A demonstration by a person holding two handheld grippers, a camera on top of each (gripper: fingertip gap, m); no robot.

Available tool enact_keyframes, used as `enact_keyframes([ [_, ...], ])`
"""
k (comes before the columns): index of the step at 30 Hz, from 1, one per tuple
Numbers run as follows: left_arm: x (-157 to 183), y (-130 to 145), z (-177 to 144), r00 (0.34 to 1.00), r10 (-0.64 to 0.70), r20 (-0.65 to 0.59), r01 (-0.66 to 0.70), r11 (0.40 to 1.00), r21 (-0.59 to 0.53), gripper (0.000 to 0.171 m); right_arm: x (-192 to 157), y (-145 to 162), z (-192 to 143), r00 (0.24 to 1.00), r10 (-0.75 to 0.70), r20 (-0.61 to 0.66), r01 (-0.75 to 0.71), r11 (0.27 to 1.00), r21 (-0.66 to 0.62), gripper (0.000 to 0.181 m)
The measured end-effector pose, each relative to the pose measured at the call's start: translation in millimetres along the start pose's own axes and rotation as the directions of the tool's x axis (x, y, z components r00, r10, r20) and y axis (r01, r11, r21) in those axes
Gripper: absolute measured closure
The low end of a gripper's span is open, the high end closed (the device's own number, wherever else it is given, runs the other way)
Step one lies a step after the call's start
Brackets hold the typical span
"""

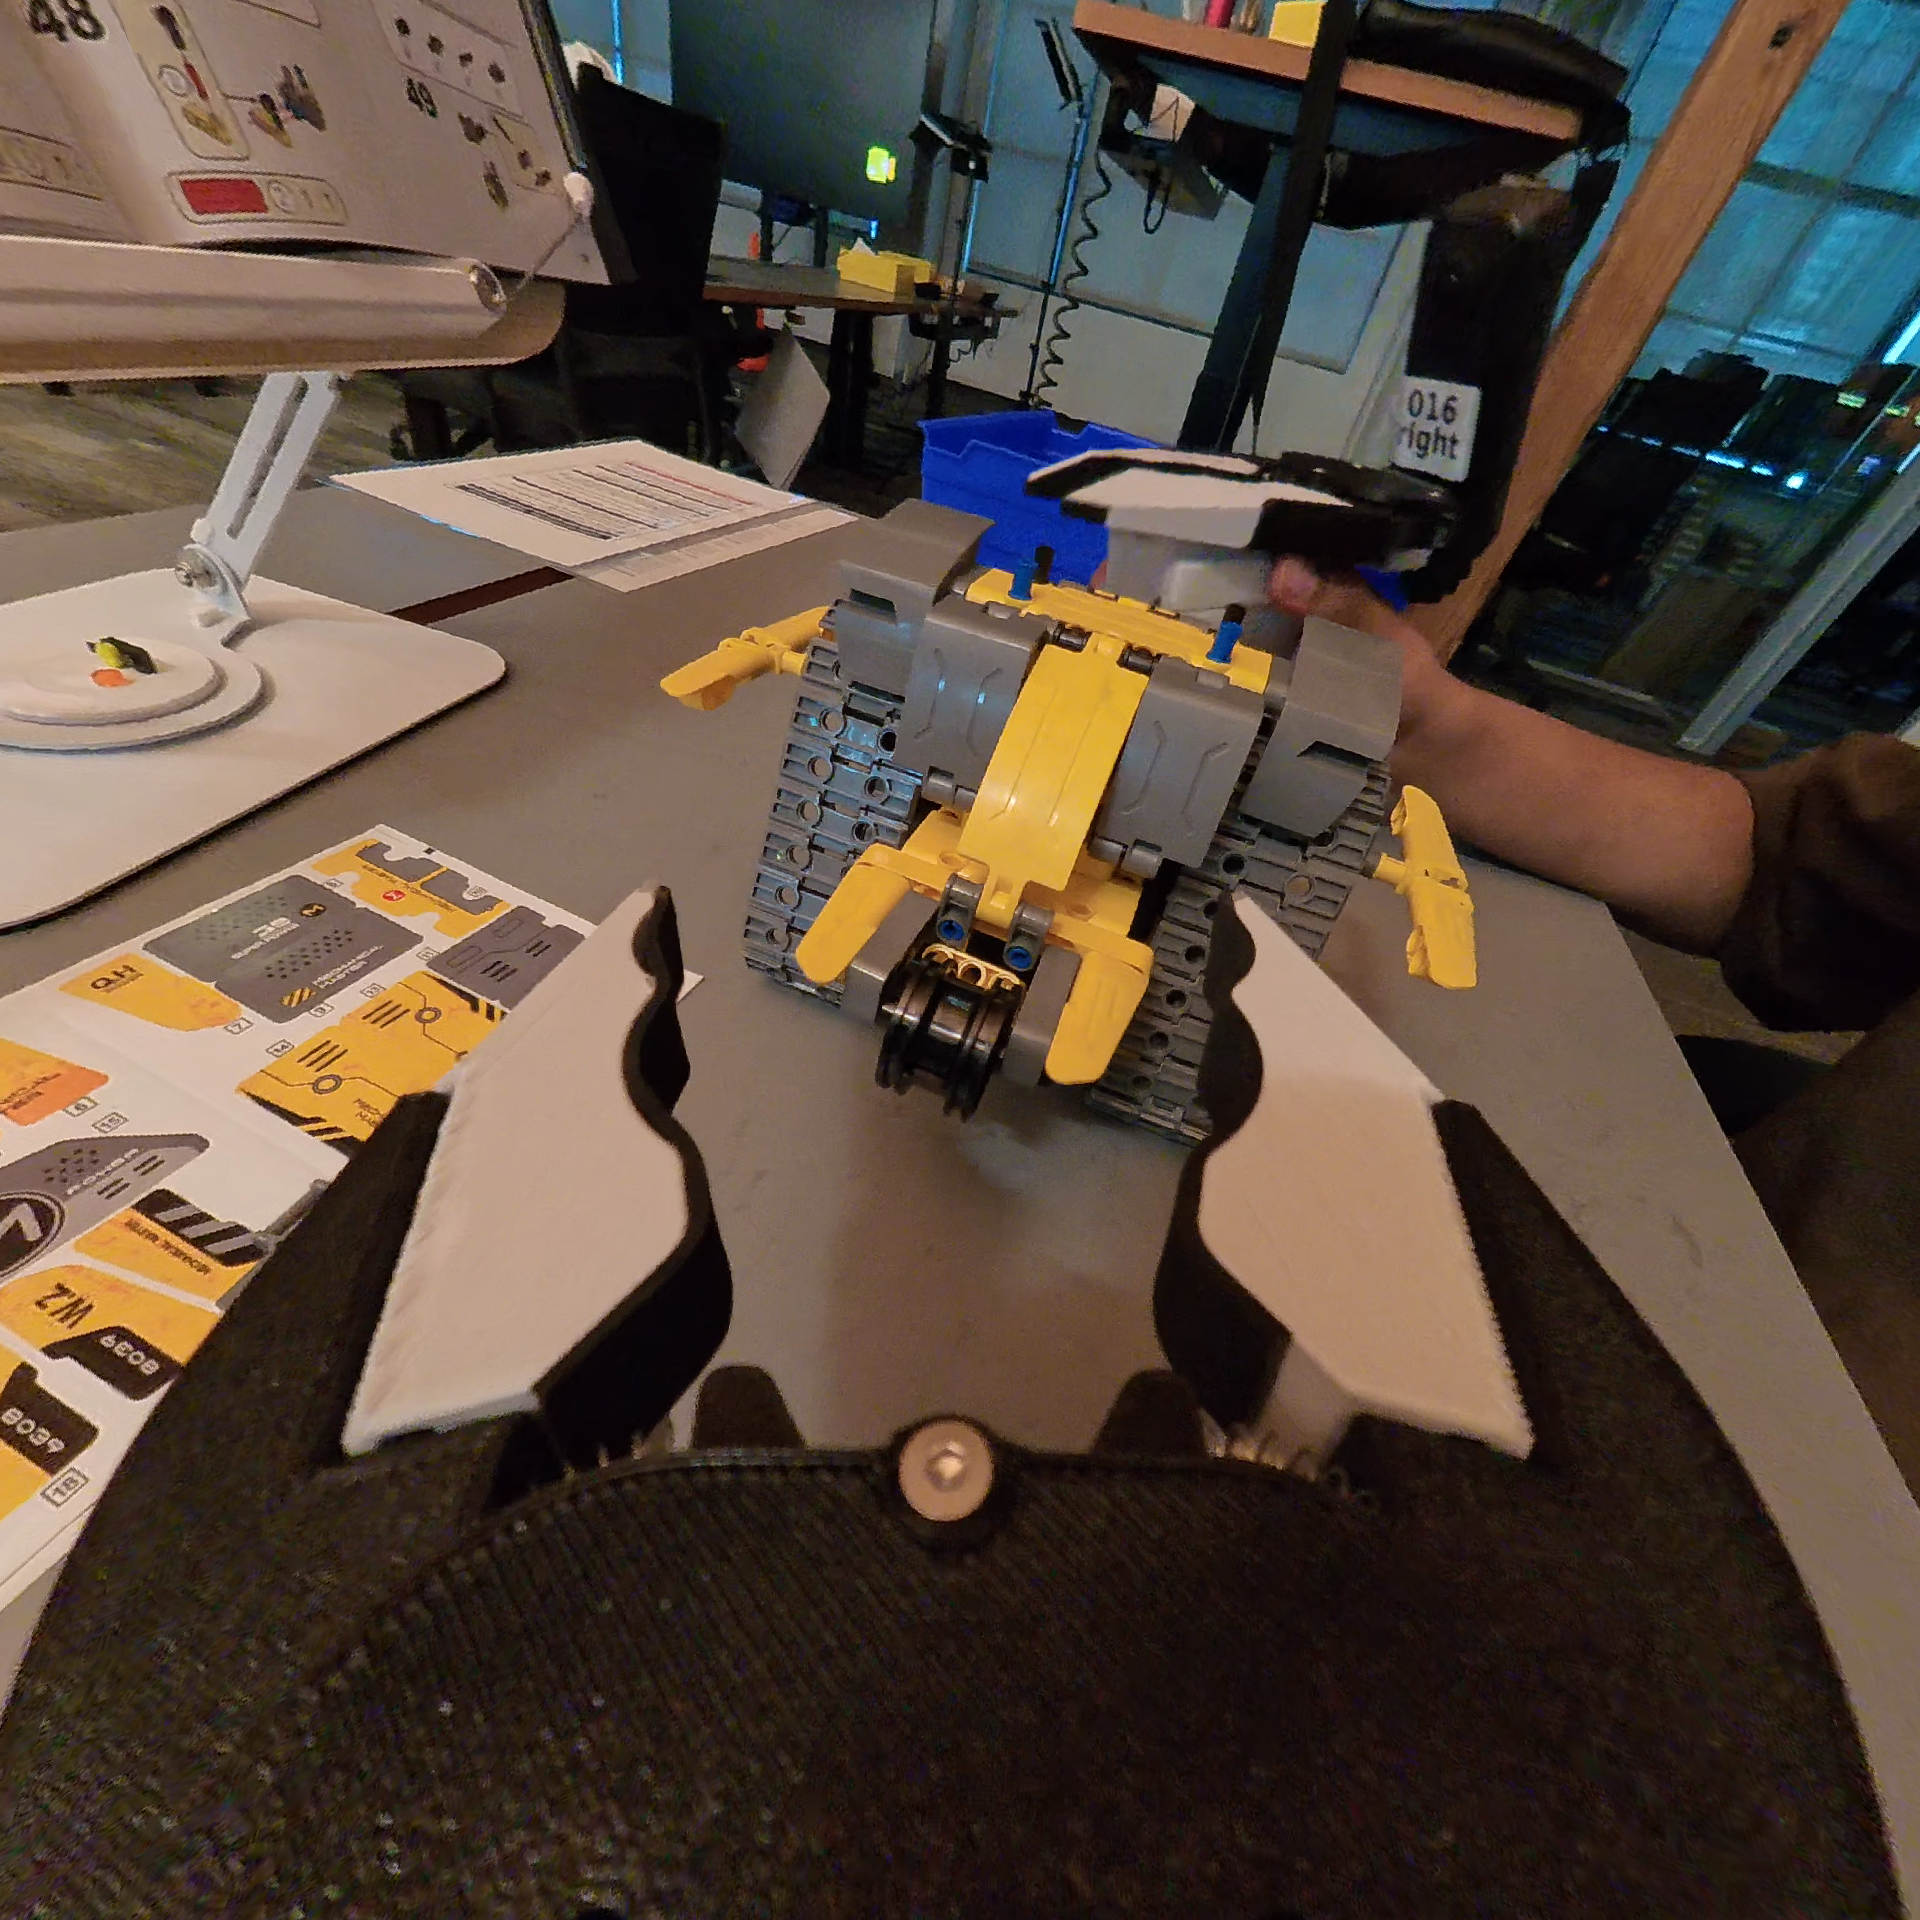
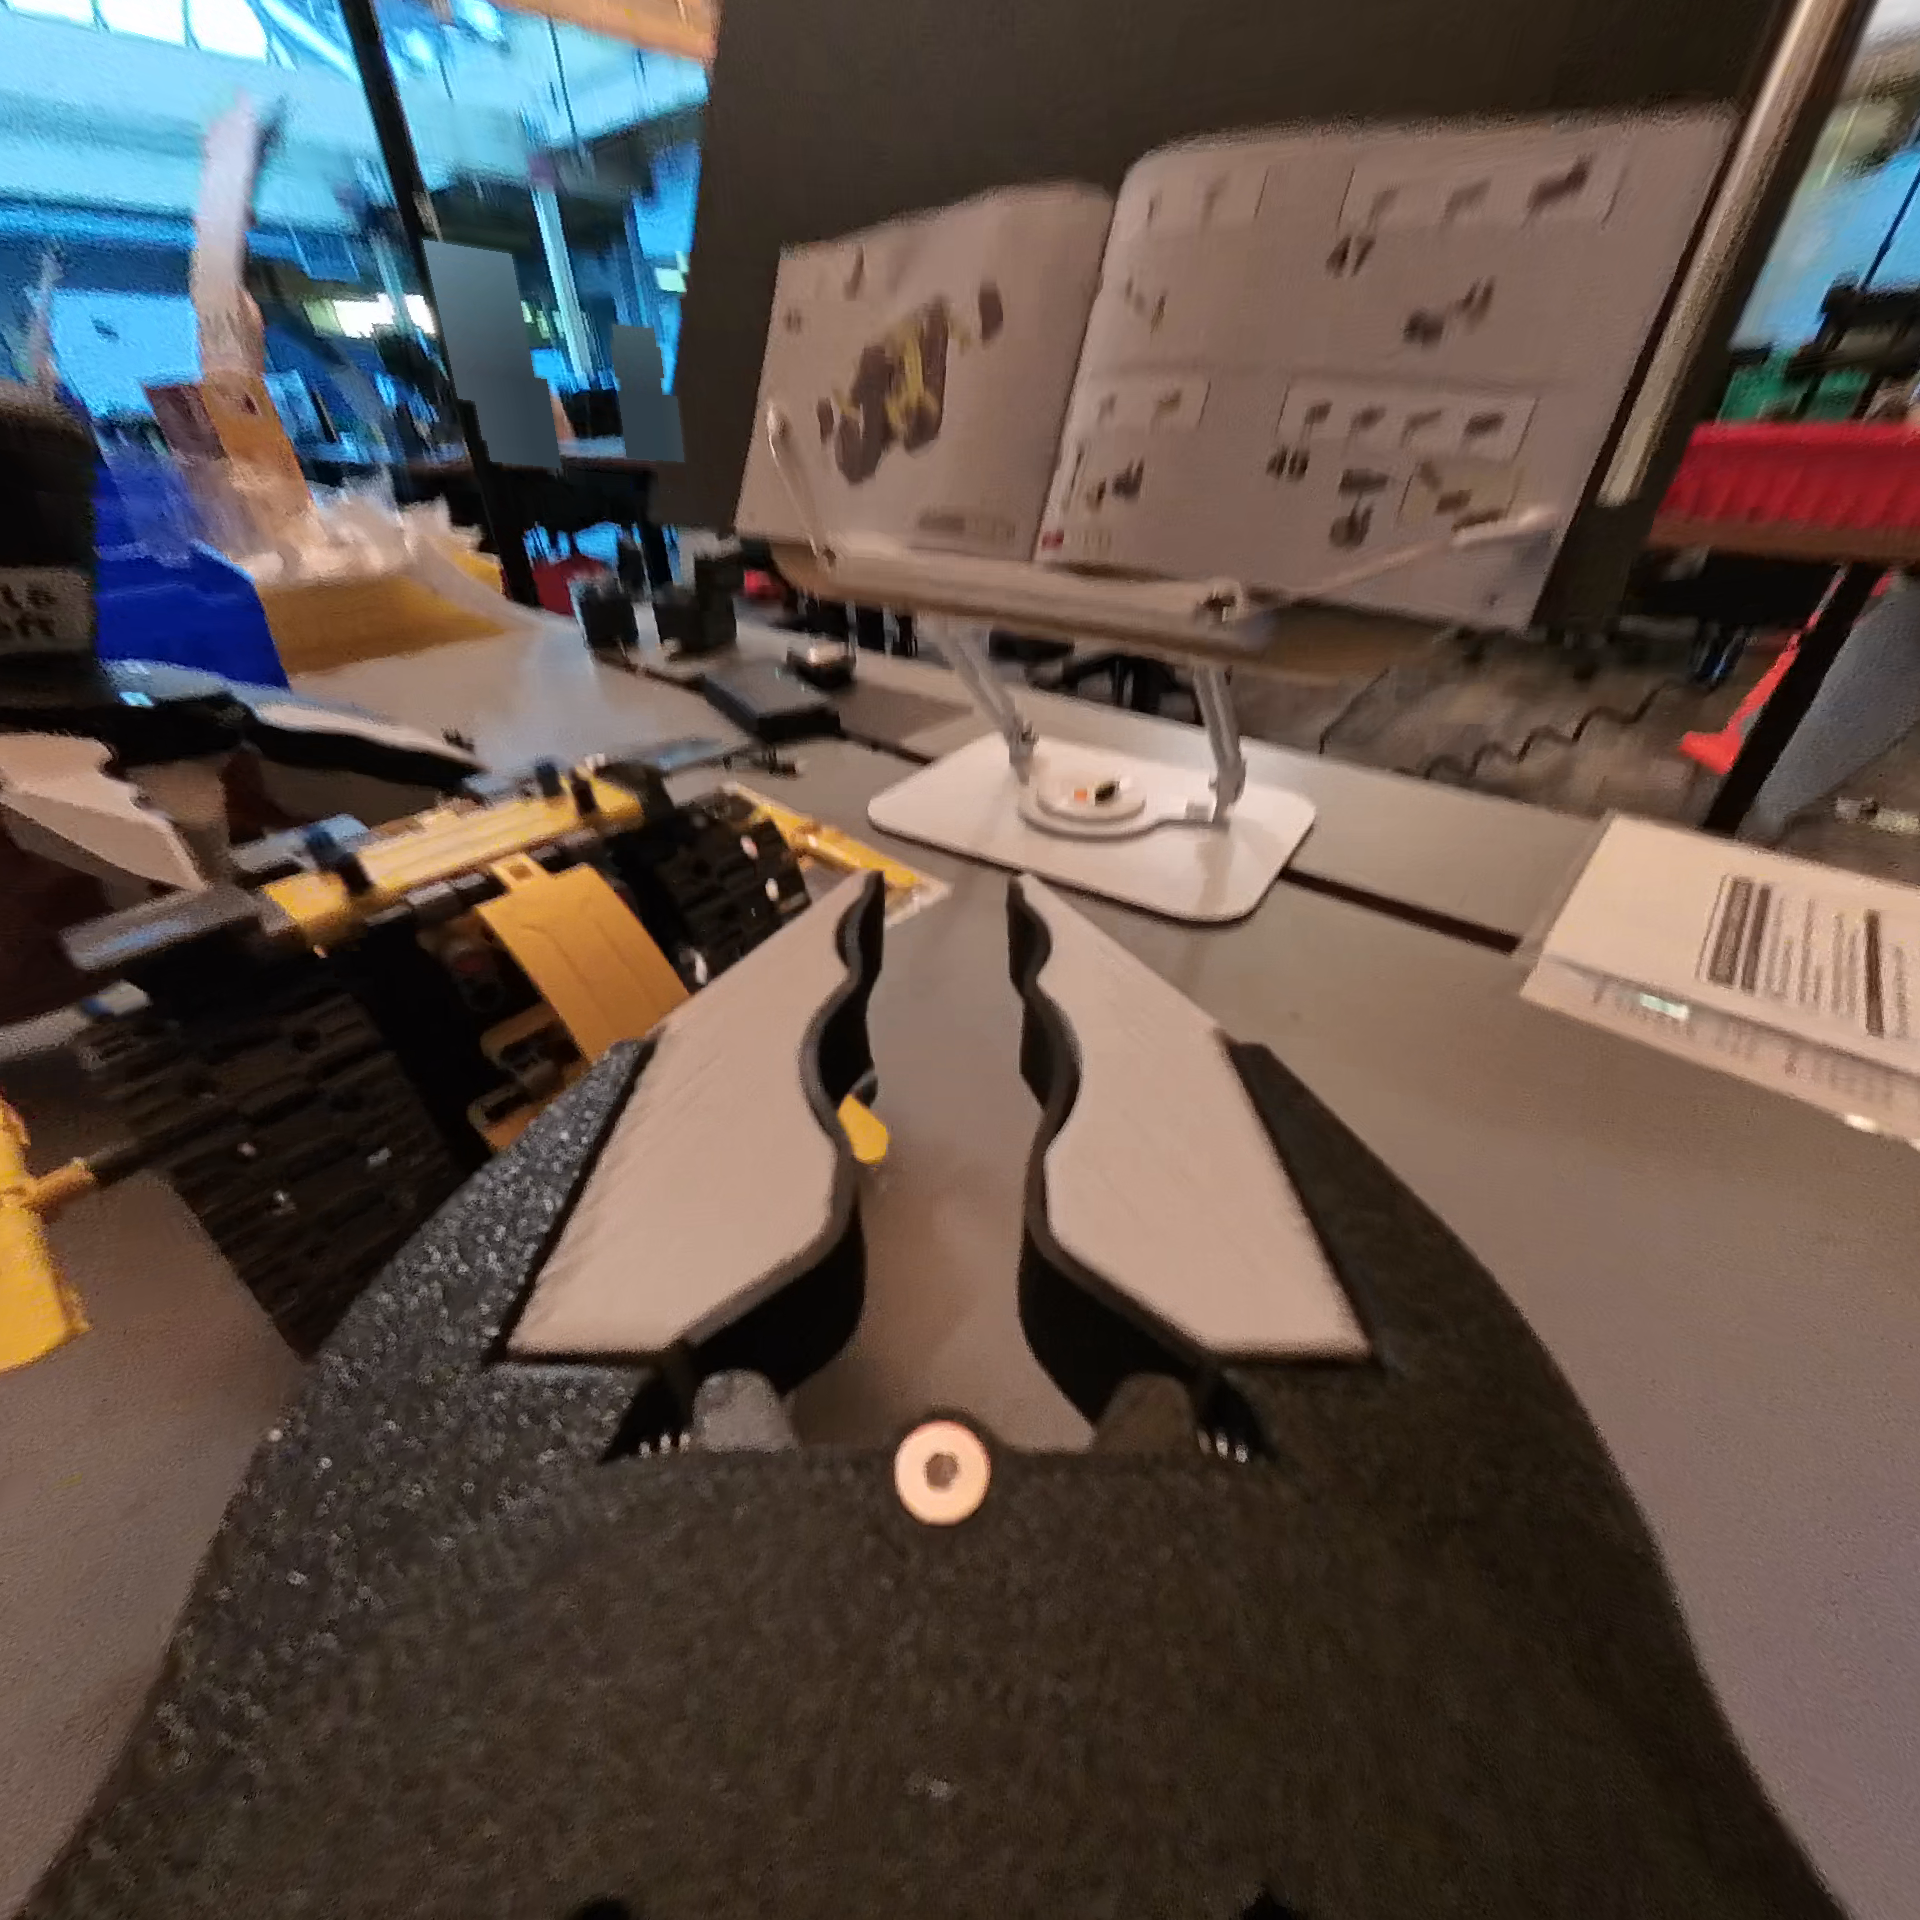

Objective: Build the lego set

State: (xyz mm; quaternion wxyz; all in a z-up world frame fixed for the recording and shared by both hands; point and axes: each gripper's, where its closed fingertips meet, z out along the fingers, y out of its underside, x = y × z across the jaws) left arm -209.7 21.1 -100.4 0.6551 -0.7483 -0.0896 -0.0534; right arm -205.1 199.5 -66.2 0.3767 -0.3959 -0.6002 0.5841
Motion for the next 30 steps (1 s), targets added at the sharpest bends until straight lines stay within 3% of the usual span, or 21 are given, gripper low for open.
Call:
enact_keyframes([
  [4, -4, -4, -4, 1.000, -0.022, 0.010, 0.022, 0.999, 0.031, 0.072, -3, -24, -13, 1.000, 0.013, 0.009, -0.014, 0.987, 0.159, 0.164],
  [5, -5, -4, -4, 0.999, -0.032, 0.008, 0.031, 0.999, 0.035, 0.071, -5, -27, -15, 1.000, 0.013, 0.026, -0.018, 0.984, 0.180, 0.173],
  [6, -7, -5, -4, 0.999, -0.046, 0.007, 0.046, 0.998, 0.039, 0.070, -11, -28, -18, 0.998, 0.004, 0.069, -0.017, 0.980, 0.198, 0.181],
  [9, -10, -8, -8, 0.993, -0.109, -0.036, 0.111, 0.992, 0.063, 0.065, -28, -28, -23, 0.977, -0.022, 0.210, -0.032, 0.968, 0.251, 0.181],
  [18, -16, -23, -22, 0.989, -0.146, -0.031, 0.149, 0.969, 0.195, 0.064, -2, -5, -11, 0.942, 0.248, 0.225, -0.280, 0.952, 0.124, 0.181],
  [25, -4, -27, -18, 0.999, -0.047, -0.003, 0.047, 0.984, 0.170, 0.066, -11, 0, -6, 0.985, 0.099, 0.143, -0.109, 0.992, 0.065, 0.181],
  [30, -5, -28, -16, 0.999, -0.043, 0.024, 0.038, 0.986, 0.165, 0.061, -11, 5, -3, 0.988, 0.071, 0.135, -0.078, 0.996, 0.050, 0.181],
])
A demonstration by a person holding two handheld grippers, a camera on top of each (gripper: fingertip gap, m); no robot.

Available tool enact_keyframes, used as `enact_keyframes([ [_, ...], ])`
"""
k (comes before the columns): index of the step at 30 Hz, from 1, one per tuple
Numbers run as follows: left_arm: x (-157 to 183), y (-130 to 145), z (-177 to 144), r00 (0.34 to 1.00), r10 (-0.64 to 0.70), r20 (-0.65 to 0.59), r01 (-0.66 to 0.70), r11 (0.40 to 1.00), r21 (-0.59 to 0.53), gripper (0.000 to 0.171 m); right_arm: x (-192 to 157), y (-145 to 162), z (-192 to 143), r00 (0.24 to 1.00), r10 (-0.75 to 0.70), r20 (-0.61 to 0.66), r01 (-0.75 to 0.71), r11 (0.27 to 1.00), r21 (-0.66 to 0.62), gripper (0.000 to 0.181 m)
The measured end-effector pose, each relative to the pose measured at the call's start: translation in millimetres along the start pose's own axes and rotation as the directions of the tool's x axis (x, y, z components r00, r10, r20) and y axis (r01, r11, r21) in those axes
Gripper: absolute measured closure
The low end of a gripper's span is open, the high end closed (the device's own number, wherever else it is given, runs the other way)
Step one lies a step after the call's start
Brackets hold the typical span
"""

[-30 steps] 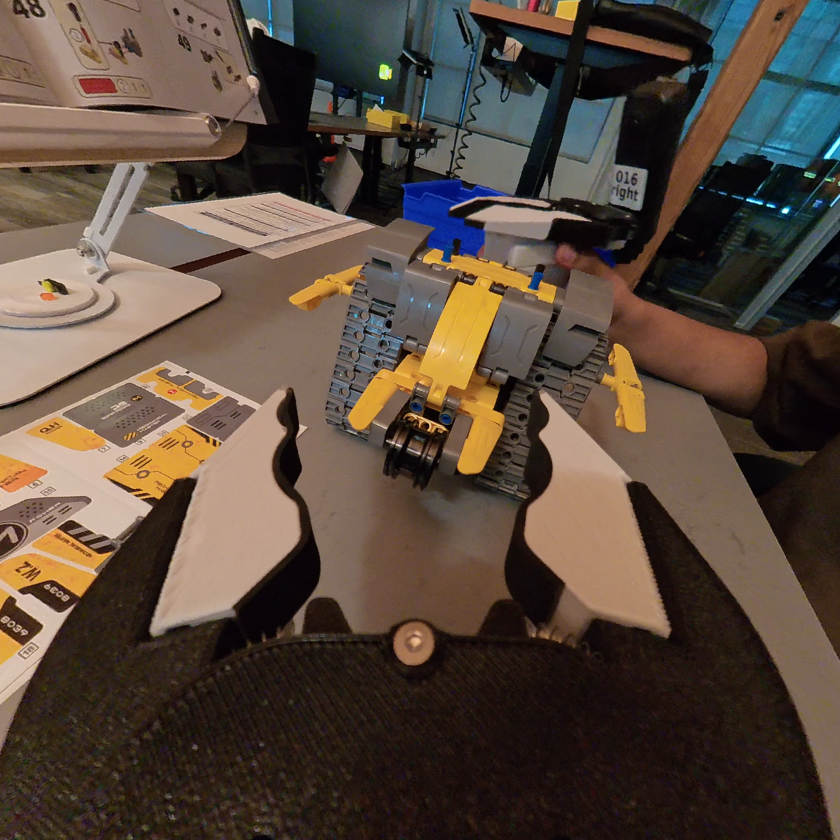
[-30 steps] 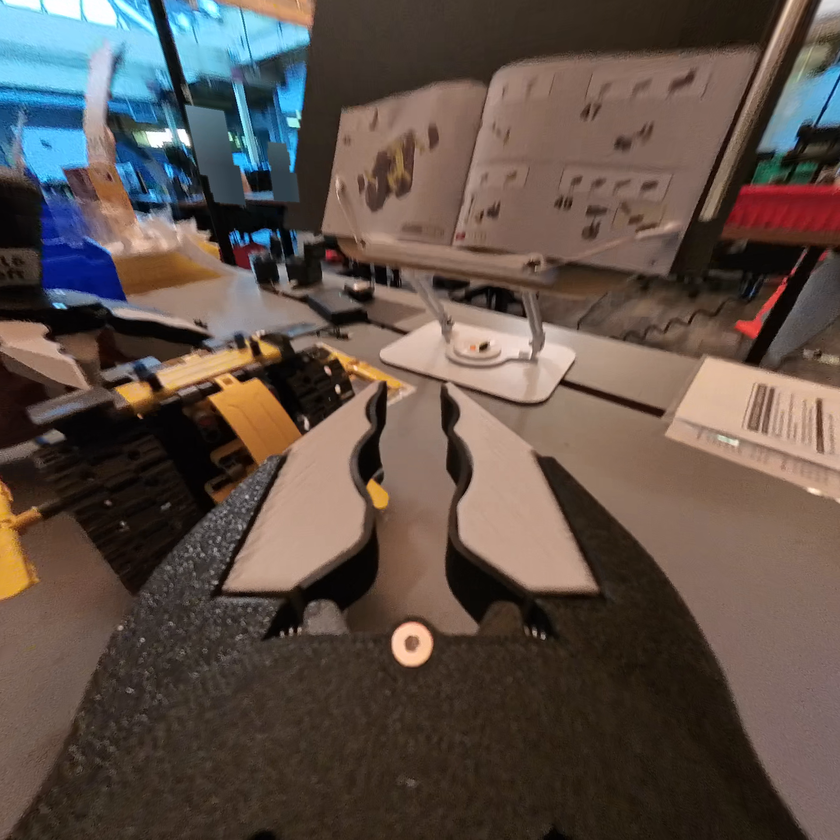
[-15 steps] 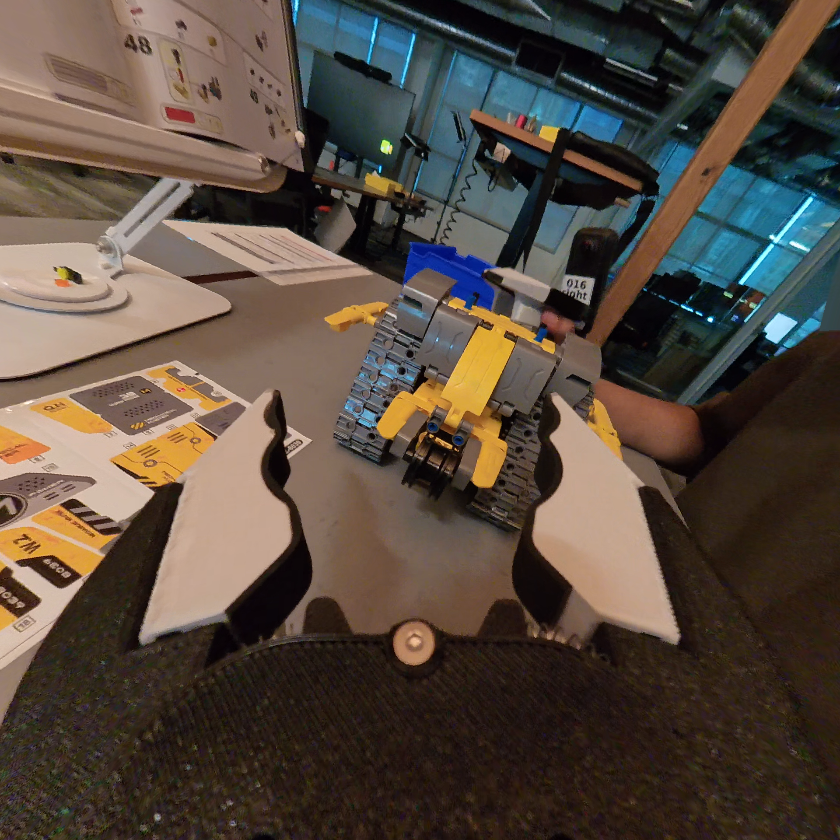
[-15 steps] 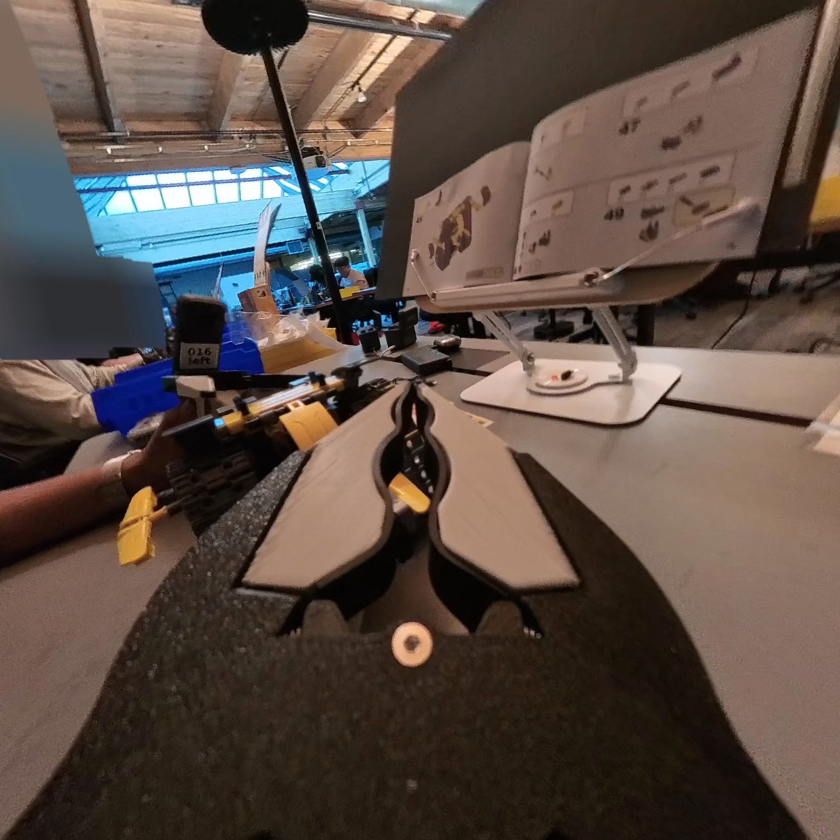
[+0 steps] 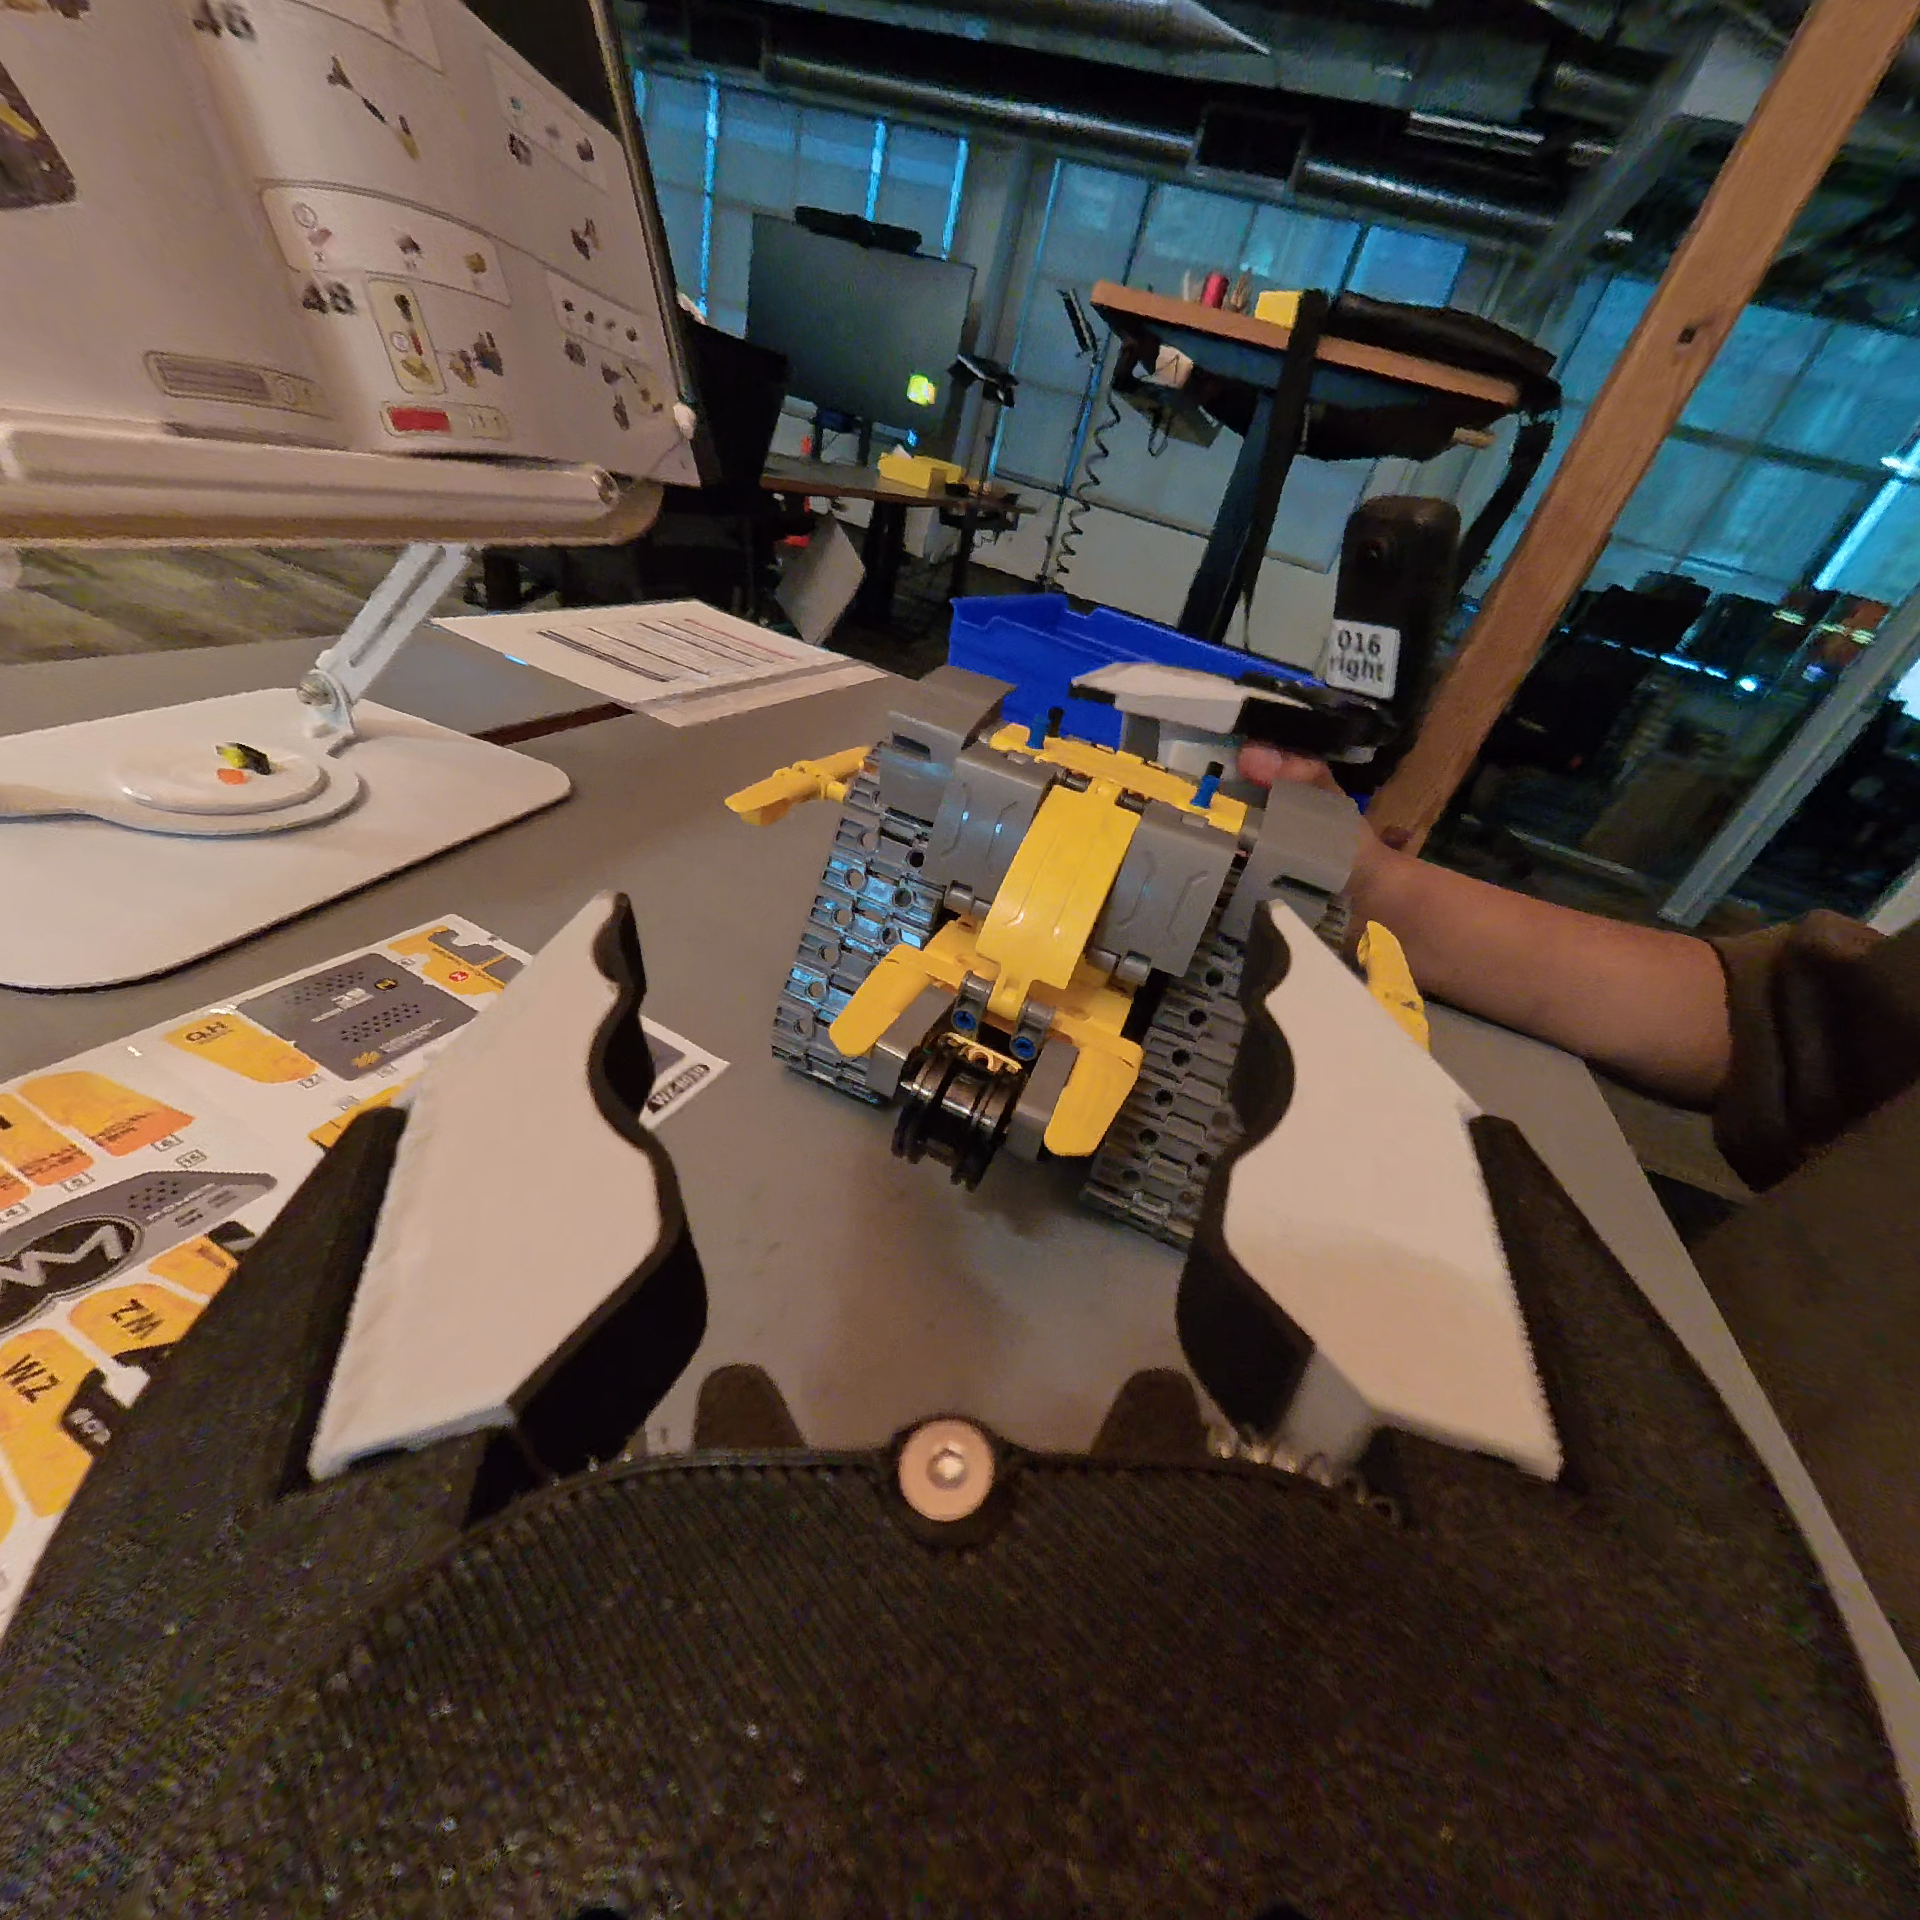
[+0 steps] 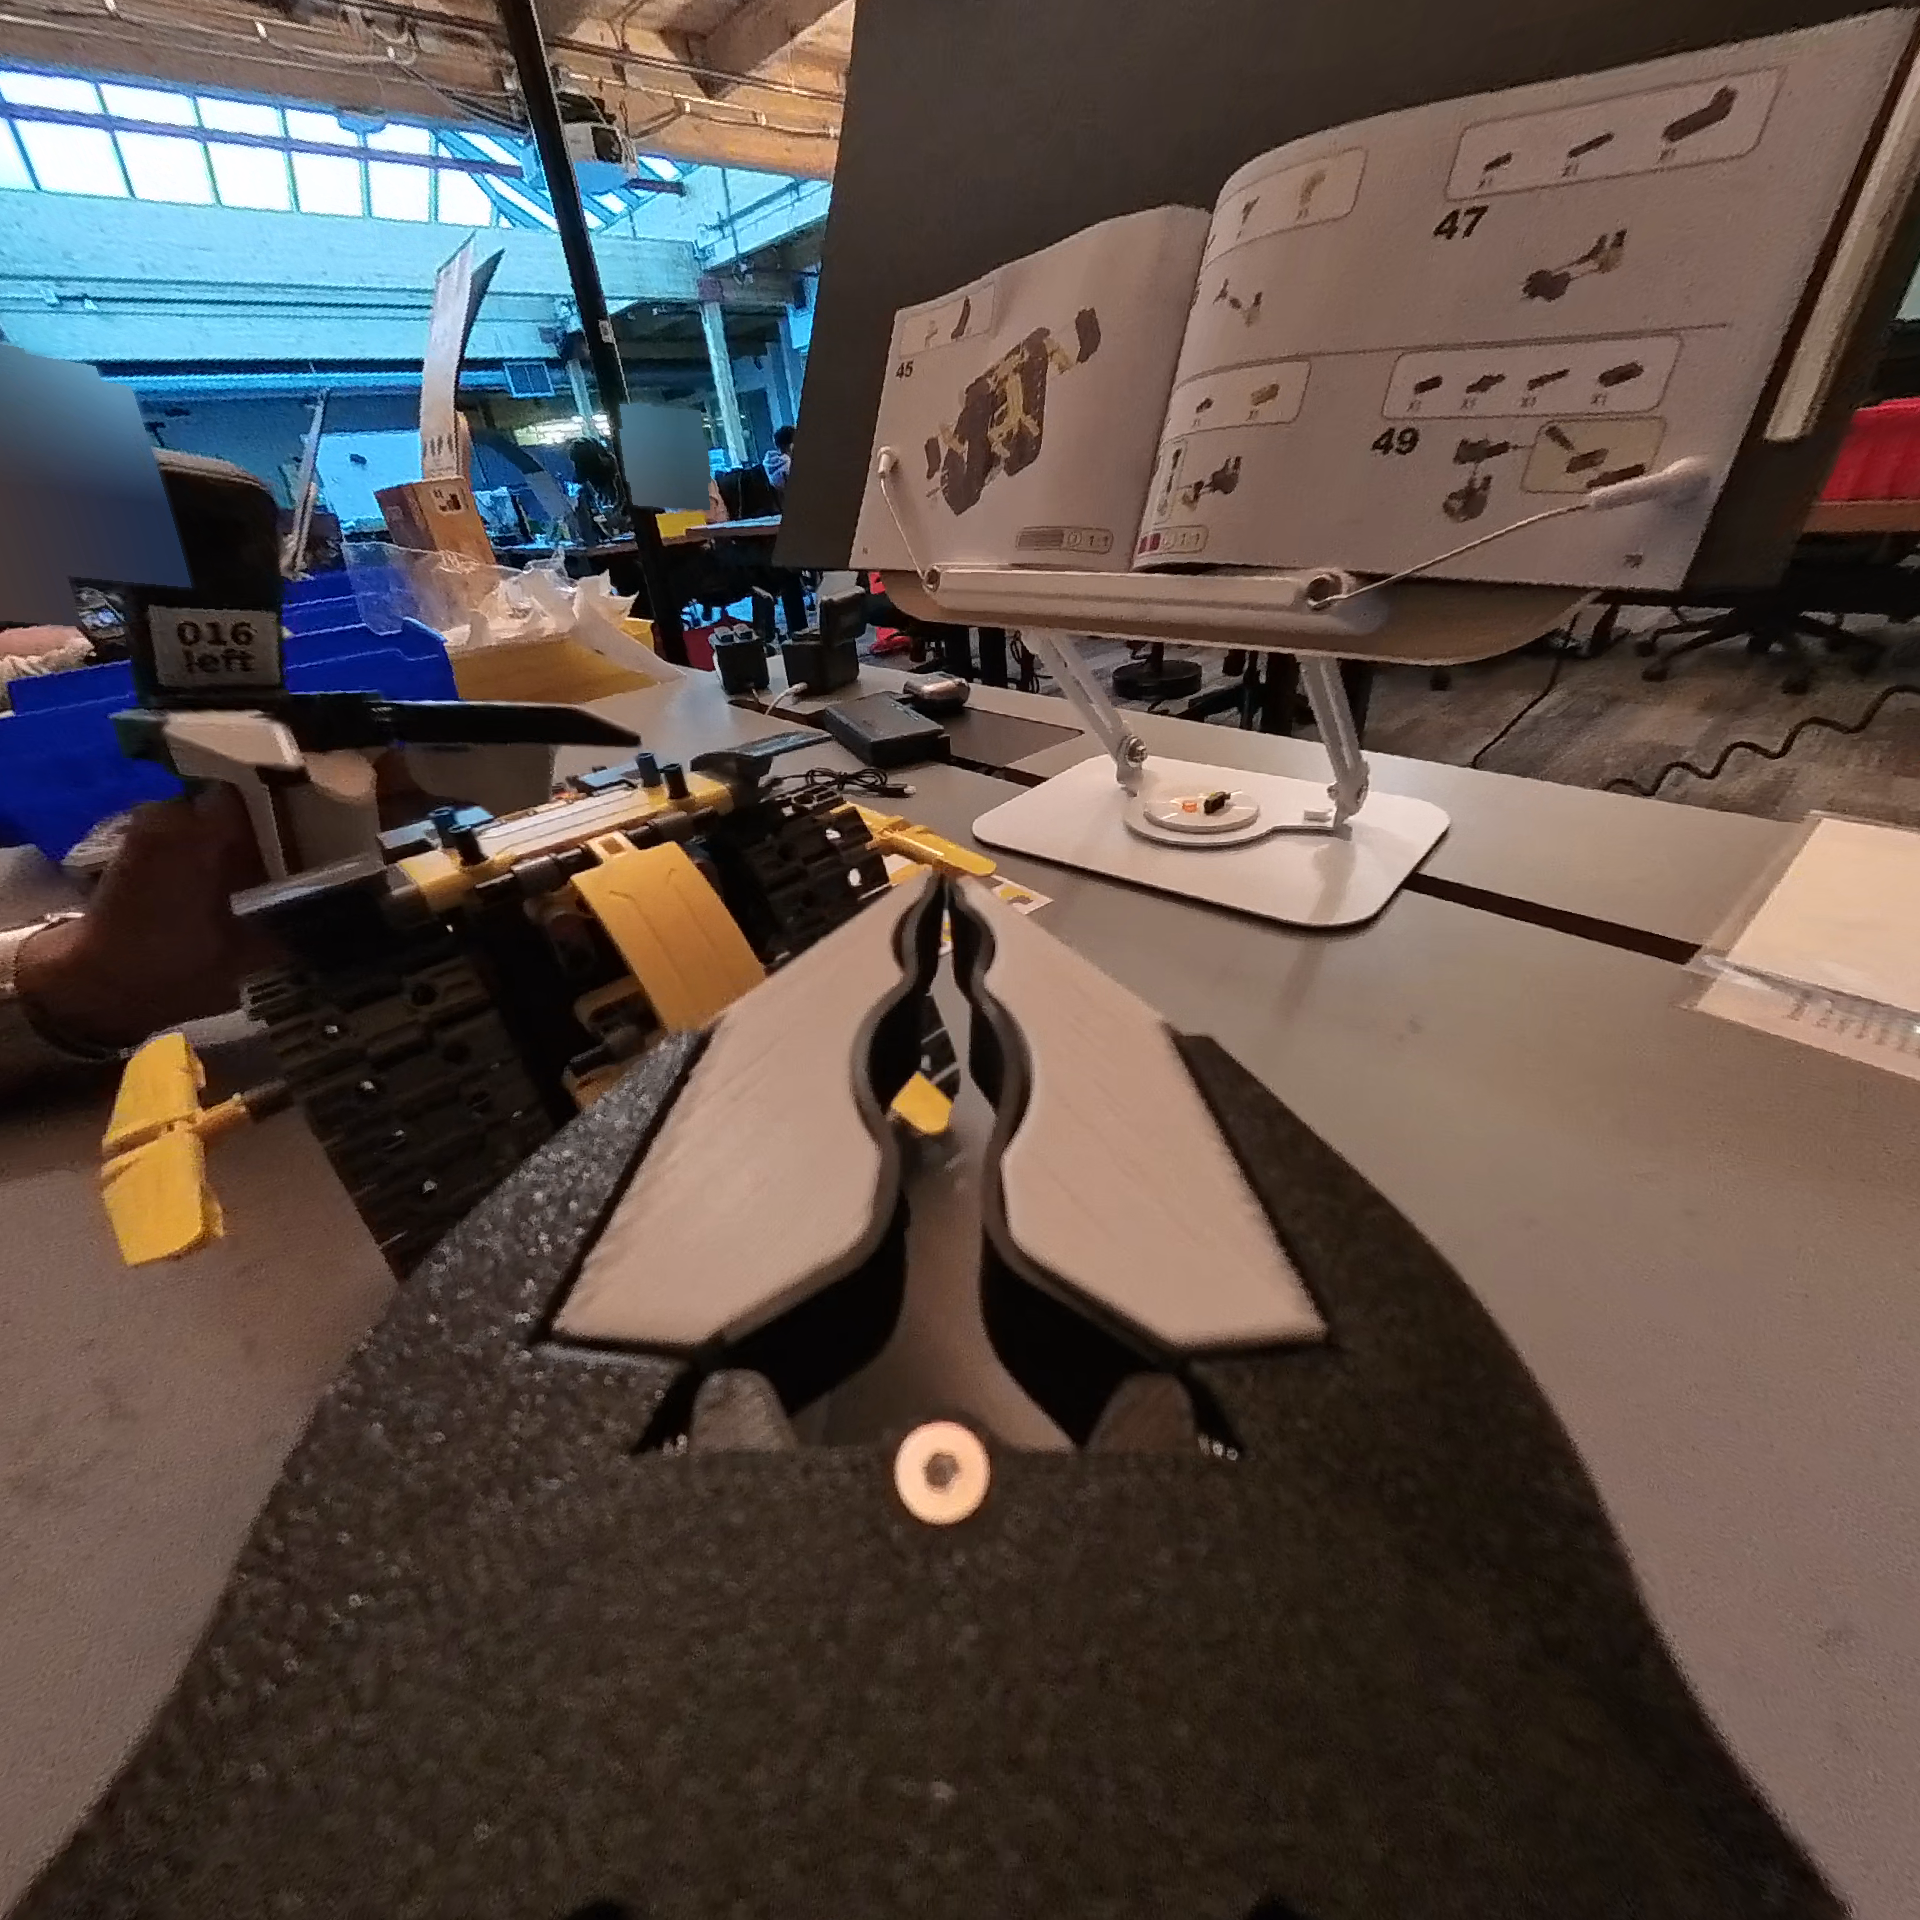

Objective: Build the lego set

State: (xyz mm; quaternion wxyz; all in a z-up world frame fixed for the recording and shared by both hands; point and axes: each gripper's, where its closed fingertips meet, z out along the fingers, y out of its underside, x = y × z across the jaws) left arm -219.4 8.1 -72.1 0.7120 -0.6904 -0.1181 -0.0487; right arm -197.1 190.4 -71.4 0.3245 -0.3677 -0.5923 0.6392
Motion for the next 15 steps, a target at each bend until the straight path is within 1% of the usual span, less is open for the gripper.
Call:
enact_keyframes([
  [2, -4, -9, -3, 0.999, 0.019, 0.042, -0.021, 0.999, 0.047, 0.054, 0, 0, 0, 1.000, 0.023, 0.009, -0.023, 1.000, 0.001, 0.180],
  [3, -6, -12, -5, 0.998, 0.029, 0.064, -0.033, 0.998, 0.061, 0.053, 0, 0, 0, 0.999, 0.035, 0.010, -0.035, 0.999, 0.003, 0.179],
  [7, -16, -22, -14, 0.985, 0.074, 0.154, -0.087, 0.993, 0.077, 0.053, 1, 1, 1, 0.999, 0.049, 0.013, -0.049, 0.999, -0.002, 0.177],
  [10, -20, -31, -22, 0.963, 0.152, 0.223, -0.172, 0.982, 0.075, 0.054, -1, 1, 2, 0.999, 0.048, 0.018, -0.048, 0.999, -0.006, 0.176],
  [11, -18, -33, -23, 0.955, 0.182, 0.232, -0.202, 0.977, 0.065, 0.057, -3, 0, 2, 0.999, 0.047, 0.022, -0.047, 0.999, -0.006, 0.175],
  [13, -10, -36, -24, 0.933, 0.277, 0.230, -0.292, 0.956, 0.034, 0.080, -6, 0, 2, 0.999, 0.035, 0.028, -0.035, 0.999, -0.008, 0.175],
  [15, -11, -40, -28, 0.883, 0.365, 0.296, -0.384, 0.923, 0.007, 0.085, -8, 1, 3, 1.000, -0.001, 0.023, 0.001, 1.000, -0.018, 0.175],
])
